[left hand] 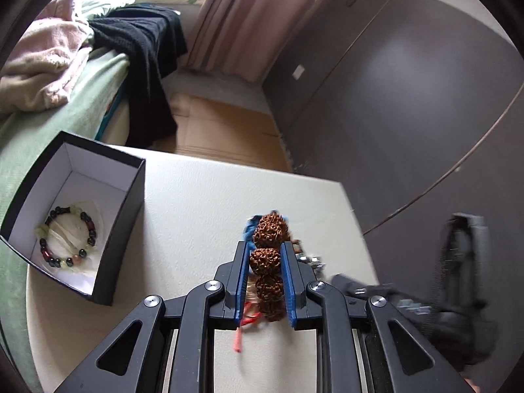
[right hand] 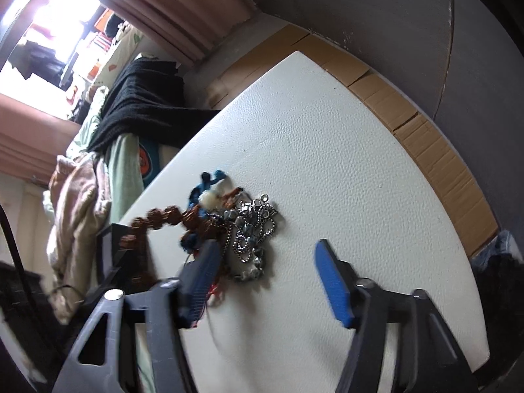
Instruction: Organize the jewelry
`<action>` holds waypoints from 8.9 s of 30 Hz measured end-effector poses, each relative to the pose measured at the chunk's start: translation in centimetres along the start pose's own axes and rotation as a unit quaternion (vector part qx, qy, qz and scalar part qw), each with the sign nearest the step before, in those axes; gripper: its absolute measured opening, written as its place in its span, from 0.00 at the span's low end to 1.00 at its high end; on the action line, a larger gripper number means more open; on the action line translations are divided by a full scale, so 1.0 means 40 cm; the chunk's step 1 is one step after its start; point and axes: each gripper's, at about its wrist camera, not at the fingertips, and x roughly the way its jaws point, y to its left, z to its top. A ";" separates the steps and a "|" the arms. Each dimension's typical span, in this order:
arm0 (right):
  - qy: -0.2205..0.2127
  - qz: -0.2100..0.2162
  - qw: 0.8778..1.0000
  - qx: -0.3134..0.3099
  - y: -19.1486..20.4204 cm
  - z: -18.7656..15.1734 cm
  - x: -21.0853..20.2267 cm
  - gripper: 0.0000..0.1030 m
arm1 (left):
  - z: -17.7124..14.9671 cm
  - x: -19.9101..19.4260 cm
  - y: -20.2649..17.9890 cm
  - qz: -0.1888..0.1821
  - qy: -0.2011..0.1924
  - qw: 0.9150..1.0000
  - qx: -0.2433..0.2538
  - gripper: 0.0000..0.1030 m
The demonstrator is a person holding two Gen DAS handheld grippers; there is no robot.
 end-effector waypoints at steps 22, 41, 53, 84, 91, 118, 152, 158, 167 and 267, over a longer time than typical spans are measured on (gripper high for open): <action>-0.008 -0.014 0.998 -0.063 0.068 -0.001 0.046 0.11 | 0.035 -0.143 0.053 -0.021 -0.055 0.998 -0.021 0.19; -0.085 0.137 0.984 -0.070 0.104 -0.056 -0.181 0.11 | 0.023 -0.253 0.069 -0.014 -0.106 0.994 -0.016 0.19; -0.096 0.174 0.974 -0.112 0.202 -0.080 -0.189 0.11 | 0.060 -0.301 0.174 0.012 -0.151 0.986 -0.064 0.19; -0.014 0.249 0.952 -0.179 0.459 -0.119 0.014 0.52 | 0.086 -0.305 0.321 0.086 -0.149 0.974 -0.148 0.67; -0.042 0.203 0.969 -0.136 0.338 -0.093 -0.044 0.64 | 0.082 -0.284 0.288 0.079 -0.140 0.979 -0.126 0.67; -0.060 0.032 0.996 -0.057 0.008 0.010 -0.195 0.82 | 0.011 -0.107 -0.009 0.057 -0.101 0.992 0.038 0.90; 0.023 0.037 0.997 -0.060 0.027 0.001 -0.040 0.80 | 0.014 0.078 0.045 0.077 0.009 0.997 -0.003 0.09; 0.046 0.044 0.994 -0.088 0.075 -0.024 0.008 0.56 | 0.023 0.024 0.055 0.067 -0.011 0.998 -0.008 0.09; 0.055 0.040 0.992 -0.105 0.103 -0.029 0.052 0.35 | 0.028 -0.031 0.059 0.055 -0.023 0.998 -0.008 0.09; -0.057 0.051 0.995 -0.063 0.065 0.019 -0.169 0.65 | 0.004 -0.075 0.013 0.050 -0.043 0.997 0.031 0.66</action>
